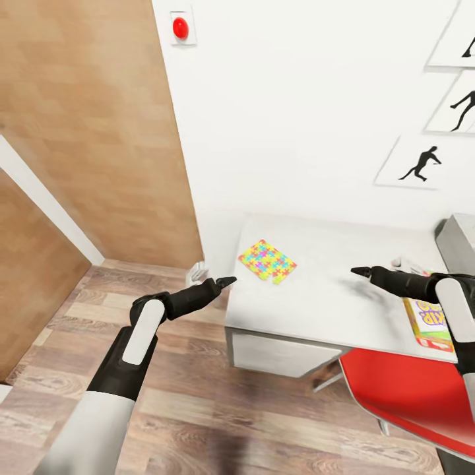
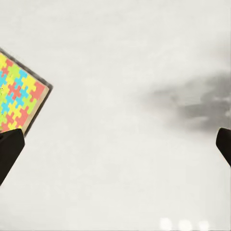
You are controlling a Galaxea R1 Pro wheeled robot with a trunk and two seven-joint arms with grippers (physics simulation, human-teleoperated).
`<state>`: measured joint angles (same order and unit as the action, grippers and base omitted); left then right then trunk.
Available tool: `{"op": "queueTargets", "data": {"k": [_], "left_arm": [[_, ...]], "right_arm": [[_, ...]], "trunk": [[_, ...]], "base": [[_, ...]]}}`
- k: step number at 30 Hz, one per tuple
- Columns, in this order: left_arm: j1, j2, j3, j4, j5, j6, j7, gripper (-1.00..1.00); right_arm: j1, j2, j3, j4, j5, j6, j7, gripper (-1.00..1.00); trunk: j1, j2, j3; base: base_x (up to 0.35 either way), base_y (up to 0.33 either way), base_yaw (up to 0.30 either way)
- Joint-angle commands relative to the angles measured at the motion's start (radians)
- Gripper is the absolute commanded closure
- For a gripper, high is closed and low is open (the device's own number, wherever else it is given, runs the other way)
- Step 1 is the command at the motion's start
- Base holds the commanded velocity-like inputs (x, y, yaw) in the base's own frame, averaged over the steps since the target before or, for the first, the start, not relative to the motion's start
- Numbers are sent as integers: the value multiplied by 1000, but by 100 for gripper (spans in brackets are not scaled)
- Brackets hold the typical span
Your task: Put all the toys in the child's room - the three board games (two on the bed and one on the table), the two jigsaw puzzles on the table, and the tennis ball on the table - inside the toy box on the table in the child's room.
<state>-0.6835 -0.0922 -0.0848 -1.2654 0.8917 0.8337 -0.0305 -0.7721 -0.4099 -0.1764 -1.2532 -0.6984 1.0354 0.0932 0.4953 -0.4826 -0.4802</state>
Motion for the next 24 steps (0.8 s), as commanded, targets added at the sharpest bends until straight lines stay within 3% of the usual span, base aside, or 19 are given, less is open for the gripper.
{"op": "queueTargets", "data": {"k": [1, 24], "left_arm": [[-1, 0, 1, 0, -3, 4, -3, -100], [14, 0, 1, 2, -9, 3, -4, -100]], "right_arm": [[-1, 0, 0, -1, 10, 5, 10, -100], [1, -2, 1, -1, 5, 12, 16, -100]], "trunk": [[1, -1, -1], [1, -1, -1]], "base": [[153, 258, 0], [189, 259, 0]]}}
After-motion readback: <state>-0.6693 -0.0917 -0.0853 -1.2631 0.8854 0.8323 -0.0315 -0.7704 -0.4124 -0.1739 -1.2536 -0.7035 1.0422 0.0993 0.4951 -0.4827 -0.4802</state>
